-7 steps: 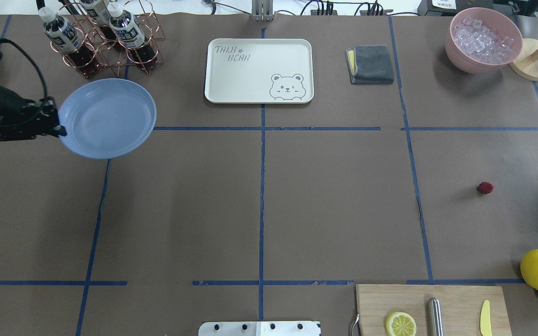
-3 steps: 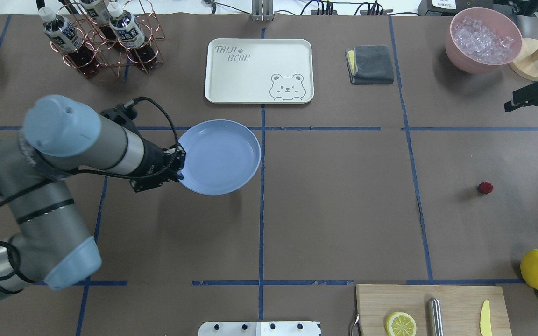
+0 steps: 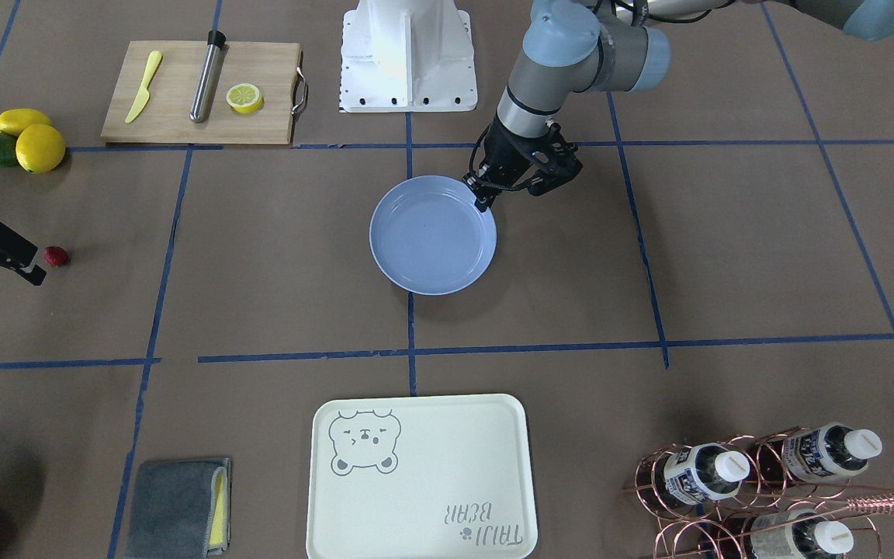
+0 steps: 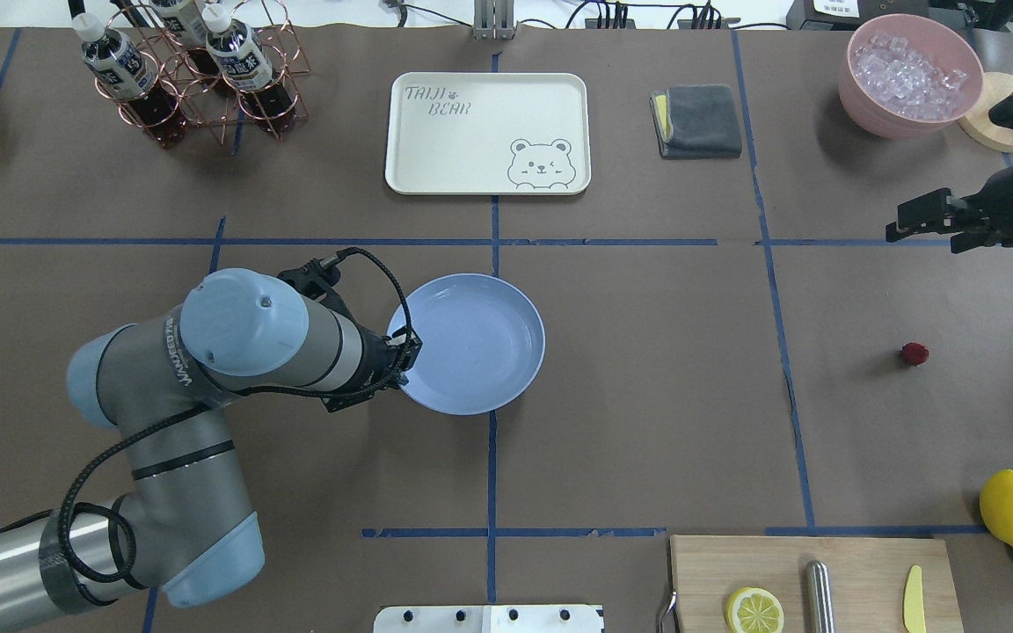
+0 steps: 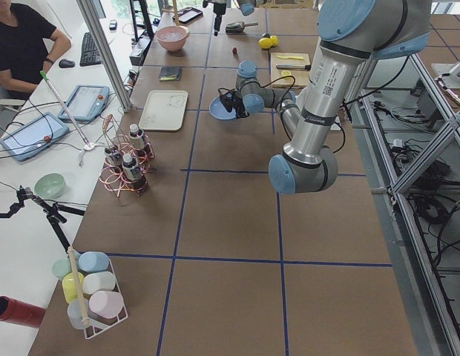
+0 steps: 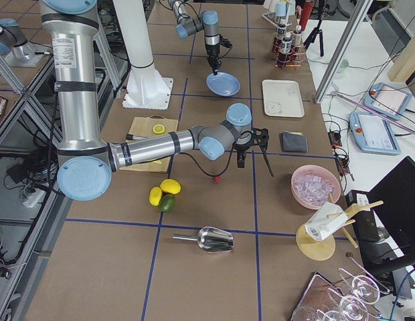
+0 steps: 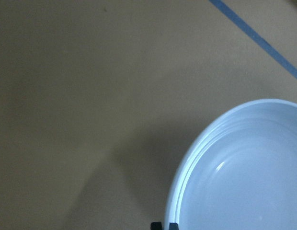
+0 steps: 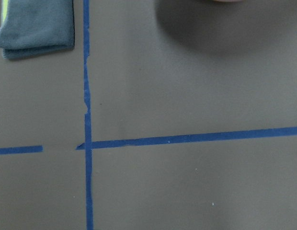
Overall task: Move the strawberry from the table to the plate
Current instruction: 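Slide the blue plate to table center with left gripper while right arm reaches out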
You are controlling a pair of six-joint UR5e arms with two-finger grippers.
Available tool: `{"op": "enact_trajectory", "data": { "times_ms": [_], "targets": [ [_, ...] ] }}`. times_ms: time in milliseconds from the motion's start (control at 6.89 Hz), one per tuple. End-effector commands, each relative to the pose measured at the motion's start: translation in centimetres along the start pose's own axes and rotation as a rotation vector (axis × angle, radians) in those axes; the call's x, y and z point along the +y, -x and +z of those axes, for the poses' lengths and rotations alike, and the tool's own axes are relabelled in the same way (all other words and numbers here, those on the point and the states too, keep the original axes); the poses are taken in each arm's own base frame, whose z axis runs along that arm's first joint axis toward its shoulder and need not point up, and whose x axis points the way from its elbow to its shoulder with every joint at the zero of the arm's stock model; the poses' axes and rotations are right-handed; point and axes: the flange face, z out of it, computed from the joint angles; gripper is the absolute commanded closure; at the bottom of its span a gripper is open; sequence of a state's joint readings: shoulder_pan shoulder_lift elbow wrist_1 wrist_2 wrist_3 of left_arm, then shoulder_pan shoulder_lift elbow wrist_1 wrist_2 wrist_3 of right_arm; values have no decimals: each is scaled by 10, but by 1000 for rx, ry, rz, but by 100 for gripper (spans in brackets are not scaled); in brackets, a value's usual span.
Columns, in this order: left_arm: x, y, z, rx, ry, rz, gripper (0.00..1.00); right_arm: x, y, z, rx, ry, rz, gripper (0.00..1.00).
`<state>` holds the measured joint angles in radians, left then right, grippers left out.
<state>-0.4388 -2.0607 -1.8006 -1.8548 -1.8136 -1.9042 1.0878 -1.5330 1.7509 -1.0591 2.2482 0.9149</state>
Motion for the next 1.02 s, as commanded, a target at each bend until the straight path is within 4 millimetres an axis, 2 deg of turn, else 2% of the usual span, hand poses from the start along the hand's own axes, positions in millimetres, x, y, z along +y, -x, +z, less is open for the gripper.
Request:
{"op": "enact_trajectory", "data": {
  "times_ms": [0, 145, 290, 435, 581, 726, 871],
  "targets": [
    [18, -9, 18, -10, 16, 25, 100, 9, 13, 8, 1, 12, -5, 0],
    [29, -13, 25, -16, 29, 33, 100, 12, 15, 10, -1, 18, -6, 0],
    [30, -15, 25, -14, 28, 36, 19, 14, 18, 14, 1, 23, -11, 0],
    [30, -15, 18, -6, 28, 39, 0, 20, 17, 21, 15, 30, -15, 0],
    [26, -17, 11, 4, 23, 36, 0, 37, 14, 42, 74, 18, -38, 0],
    [15, -19, 6, 12, 11, 28, 0, 51, 3, 57, 125, 16, -52, 0],
    [11, -19, 5, 12, 6, 24, 0, 59, -11, 60, 145, 33, -50, 0]
  ]
}}
